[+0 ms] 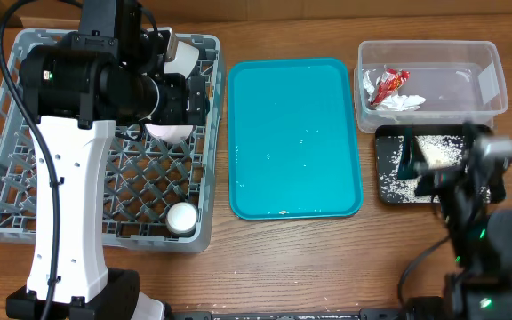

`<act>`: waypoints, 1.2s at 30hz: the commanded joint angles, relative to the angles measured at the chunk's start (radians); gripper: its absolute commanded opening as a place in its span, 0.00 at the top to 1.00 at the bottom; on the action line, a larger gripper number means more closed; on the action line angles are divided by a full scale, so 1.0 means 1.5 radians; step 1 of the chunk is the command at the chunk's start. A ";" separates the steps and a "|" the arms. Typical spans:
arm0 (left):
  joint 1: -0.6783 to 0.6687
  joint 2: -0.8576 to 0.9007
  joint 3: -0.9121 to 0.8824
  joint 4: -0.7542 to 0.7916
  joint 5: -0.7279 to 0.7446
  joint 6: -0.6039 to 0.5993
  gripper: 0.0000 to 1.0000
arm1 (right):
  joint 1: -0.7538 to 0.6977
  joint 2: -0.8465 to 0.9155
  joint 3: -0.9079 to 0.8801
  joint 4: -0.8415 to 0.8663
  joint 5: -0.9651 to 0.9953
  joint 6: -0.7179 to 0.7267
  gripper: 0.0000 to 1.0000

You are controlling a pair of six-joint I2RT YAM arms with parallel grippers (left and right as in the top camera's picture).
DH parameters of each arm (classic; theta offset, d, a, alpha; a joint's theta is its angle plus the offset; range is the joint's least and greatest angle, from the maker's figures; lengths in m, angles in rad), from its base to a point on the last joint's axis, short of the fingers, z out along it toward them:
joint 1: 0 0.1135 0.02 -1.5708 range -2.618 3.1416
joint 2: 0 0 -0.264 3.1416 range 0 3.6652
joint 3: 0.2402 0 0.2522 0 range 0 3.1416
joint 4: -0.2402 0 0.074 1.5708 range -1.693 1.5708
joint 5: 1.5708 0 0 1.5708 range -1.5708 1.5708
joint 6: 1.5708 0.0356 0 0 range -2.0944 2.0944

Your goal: Sort waste into correct bins and load items into the dishwasher

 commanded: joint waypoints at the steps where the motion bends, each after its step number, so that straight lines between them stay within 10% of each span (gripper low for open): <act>1: -0.004 0.001 0.003 0.000 0.006 -0.006 0.00 | -0.012 -0.093 -0.120 0.041 -0.006 -0.009 0.00; 9: -0.004 0.001 0.003 0.000 0.005 -0.006 0.00 | -0.012 -0.281 -0.326 0.136 -0.021 -0.009 0.00; 36: -0.004 0.001 0.003 0.000 0.005 -0.006 0.00 | -0.007 -0.329 -0.331 -0.020 -0.040 -0.017 0.00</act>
